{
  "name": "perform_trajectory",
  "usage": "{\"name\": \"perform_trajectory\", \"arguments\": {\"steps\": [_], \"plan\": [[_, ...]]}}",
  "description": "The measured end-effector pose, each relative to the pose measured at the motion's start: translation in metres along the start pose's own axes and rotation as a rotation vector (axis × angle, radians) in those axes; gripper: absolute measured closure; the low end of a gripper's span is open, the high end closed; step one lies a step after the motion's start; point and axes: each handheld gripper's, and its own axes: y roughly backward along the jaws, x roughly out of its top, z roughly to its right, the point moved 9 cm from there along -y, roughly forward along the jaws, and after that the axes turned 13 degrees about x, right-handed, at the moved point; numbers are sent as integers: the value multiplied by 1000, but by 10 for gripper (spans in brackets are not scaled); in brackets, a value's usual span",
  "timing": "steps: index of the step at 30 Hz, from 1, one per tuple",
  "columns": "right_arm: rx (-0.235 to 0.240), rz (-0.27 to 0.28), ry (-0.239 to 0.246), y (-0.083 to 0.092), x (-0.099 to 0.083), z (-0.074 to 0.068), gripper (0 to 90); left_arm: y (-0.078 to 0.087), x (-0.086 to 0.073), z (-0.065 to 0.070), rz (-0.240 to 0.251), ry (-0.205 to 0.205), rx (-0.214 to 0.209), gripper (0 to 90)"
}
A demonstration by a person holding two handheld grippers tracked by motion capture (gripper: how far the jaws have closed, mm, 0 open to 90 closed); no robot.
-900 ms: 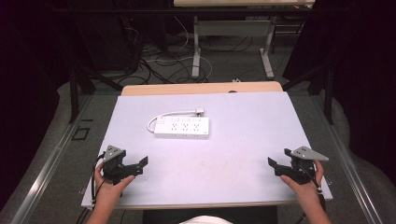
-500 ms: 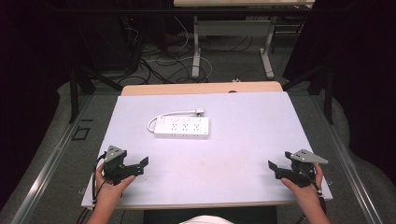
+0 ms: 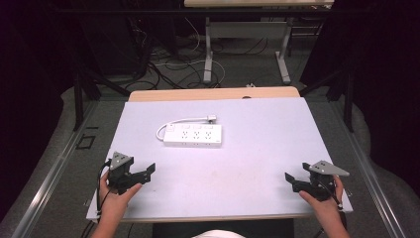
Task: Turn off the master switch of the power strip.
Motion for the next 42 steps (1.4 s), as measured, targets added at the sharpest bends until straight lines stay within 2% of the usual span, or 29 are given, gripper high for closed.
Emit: {"name": "perform_trajectory", "arguments": {"steps": [10,13,22,29,35,39,42], "plan": [[3,5,1,0,0,-1,201,3,20,-1,-7,3,-7,164],[4,3,-4,0,0,-1,201,3,27,0,-3,-18,-5,172],[4,0,-8,0,-1,-2,202,-1,45,2,-11,-44,-7,183],[3,5,-6,0,0,-2,202,-4,63,1,-3,-14,-21,196],[4,3,-7,0,0,-2,201,-5,76,-2,-6,-15,-12,200],[7,4,-14,-1,0,-2,202,-8,82,0,-26,-13,-17,211],[7,3,-14,-1,0,-3,202,-10,87,1,-43,9,-14,220]]}}
